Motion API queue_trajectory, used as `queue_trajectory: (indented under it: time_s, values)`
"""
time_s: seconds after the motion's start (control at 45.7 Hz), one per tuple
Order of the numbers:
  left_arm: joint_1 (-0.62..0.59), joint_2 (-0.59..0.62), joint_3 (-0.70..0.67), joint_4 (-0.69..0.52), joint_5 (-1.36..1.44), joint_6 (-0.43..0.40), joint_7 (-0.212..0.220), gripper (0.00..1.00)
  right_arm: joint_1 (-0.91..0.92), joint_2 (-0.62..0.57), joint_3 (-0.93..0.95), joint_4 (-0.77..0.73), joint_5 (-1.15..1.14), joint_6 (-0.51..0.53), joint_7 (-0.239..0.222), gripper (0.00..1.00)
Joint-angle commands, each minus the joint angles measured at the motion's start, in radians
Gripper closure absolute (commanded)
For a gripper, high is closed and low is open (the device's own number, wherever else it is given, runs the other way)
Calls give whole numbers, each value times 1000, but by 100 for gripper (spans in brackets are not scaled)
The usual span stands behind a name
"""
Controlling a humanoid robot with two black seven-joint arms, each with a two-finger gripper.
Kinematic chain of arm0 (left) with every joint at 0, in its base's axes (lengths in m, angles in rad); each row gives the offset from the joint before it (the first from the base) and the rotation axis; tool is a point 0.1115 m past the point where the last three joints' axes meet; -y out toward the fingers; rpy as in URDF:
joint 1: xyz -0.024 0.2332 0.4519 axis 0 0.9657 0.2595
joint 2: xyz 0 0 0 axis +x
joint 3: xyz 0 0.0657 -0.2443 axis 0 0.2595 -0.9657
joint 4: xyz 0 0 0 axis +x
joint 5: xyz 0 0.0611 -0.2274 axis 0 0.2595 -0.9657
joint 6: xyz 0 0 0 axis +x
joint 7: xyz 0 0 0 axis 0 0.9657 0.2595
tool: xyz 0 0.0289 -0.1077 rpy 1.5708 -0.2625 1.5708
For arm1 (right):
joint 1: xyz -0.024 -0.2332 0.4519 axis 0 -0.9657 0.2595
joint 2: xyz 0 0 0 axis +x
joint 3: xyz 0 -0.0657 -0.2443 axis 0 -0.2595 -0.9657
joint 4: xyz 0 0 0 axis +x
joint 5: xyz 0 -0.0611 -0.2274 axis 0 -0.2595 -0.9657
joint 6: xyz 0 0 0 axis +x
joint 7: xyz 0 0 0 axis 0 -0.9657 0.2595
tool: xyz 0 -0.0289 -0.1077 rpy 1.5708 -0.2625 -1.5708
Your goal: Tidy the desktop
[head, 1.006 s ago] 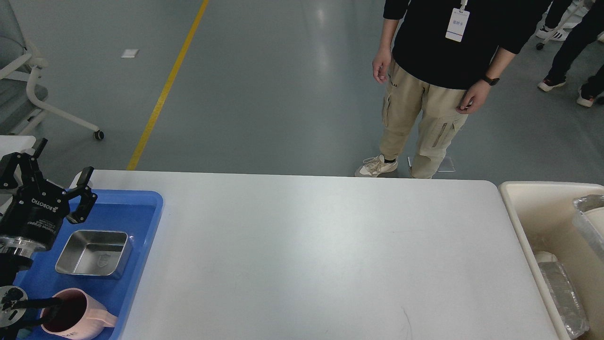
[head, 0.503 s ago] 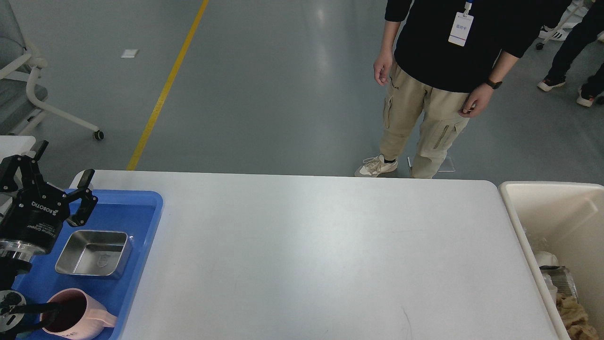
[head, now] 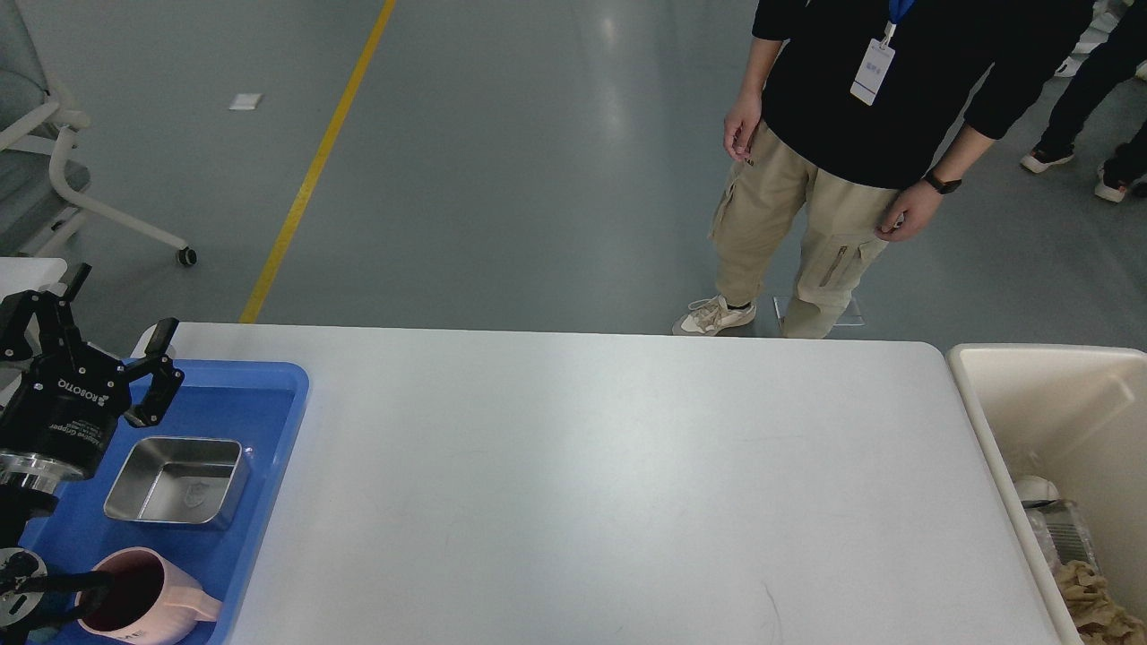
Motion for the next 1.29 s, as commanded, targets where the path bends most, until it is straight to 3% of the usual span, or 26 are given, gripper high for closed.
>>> queue_trajectory:
  time_s: [0.0, 0.35, 0.612, 0.962, 1.268]
  values:
    - [-5, 2, -2, 0, 0, 0, 1, 3, 7, 62, 137, 5, 0, 28, 34, 0]
    - [-10, 9, -1, 2, 2, 0, 1, 3, 62, 215, 302, 120, -34, 37, 97, 0]
    - [-5, 9, -2, 2, 2, 5, 1, 3, 50, 275, 549, 287, -43, 45, 98, 0]
    - [-11, 5, -12, 2, -1, 18, 4, 3, -2, 462, 750, 295, -43, 45, 100, 0]
    - [-51, -4, -5, 5, -12, 58, 22, 3, -106, 533, 835, 293, -49, 47, 123, 0]
